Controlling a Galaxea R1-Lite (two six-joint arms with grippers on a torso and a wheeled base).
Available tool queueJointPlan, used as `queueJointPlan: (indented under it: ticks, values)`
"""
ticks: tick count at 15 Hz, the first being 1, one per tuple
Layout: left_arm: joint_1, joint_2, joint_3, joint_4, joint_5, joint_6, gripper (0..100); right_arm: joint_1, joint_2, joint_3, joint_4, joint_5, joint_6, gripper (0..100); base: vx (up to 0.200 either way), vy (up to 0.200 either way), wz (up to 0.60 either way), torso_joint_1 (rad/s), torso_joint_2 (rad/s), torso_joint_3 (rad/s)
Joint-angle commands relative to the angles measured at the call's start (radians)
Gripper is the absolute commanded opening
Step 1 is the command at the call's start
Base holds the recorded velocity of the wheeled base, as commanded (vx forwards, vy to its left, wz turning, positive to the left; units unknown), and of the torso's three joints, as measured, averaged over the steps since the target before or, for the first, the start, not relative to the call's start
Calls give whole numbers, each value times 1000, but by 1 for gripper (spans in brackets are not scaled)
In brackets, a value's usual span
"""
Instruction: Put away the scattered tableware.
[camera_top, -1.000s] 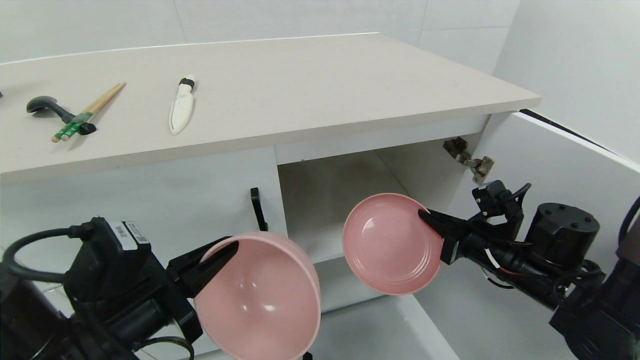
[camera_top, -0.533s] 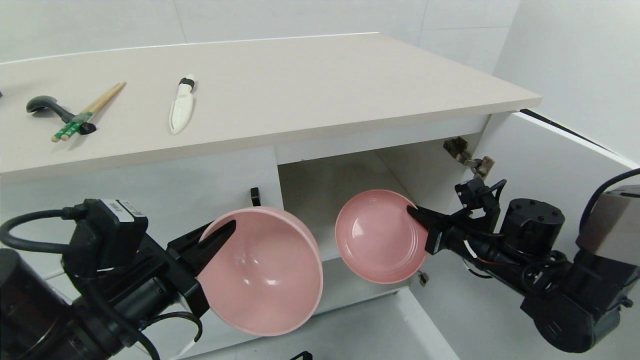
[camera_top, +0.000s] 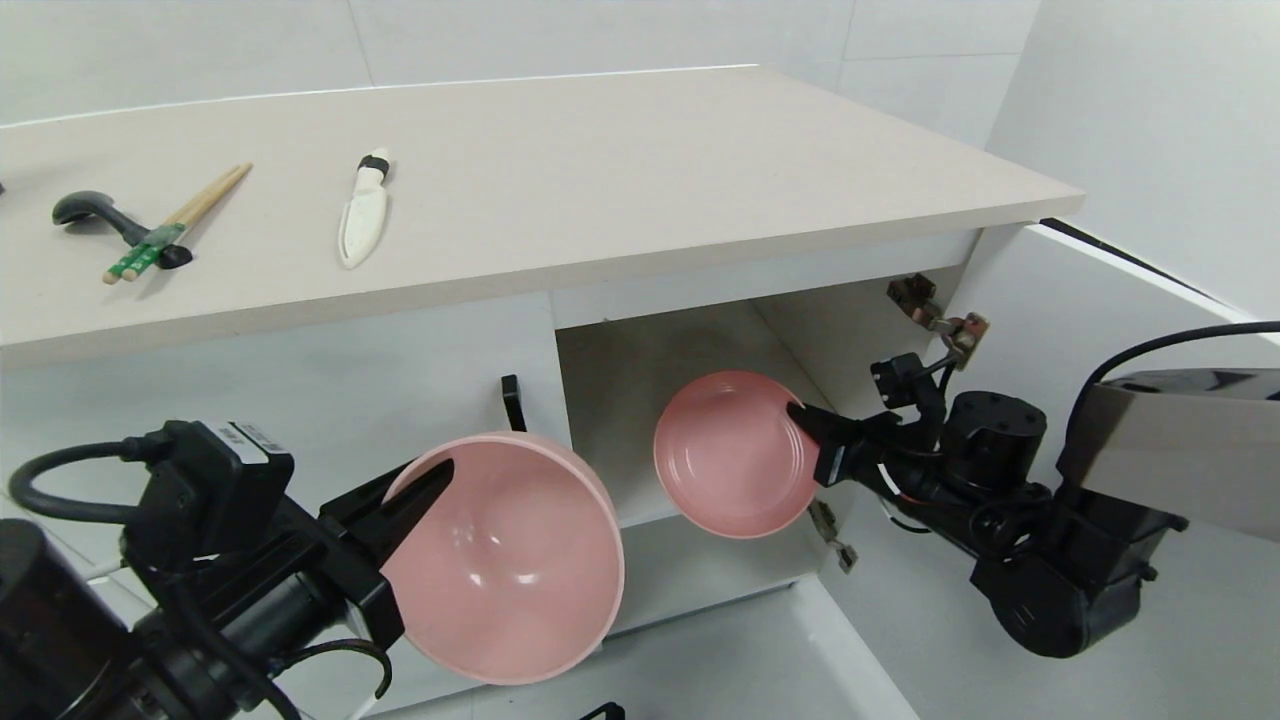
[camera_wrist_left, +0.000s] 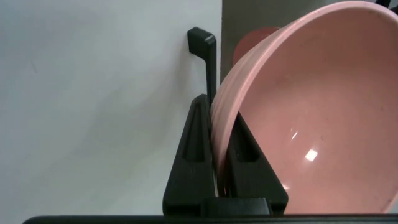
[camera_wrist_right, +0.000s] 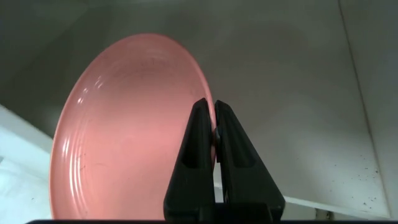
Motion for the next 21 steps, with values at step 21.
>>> queueJointPlan:
  ticks: [21]
  values:
    - [111,-24,11,0,-2,4,0,-6,298,-400,111,-87,58,0,0,0,0,0,0,0]
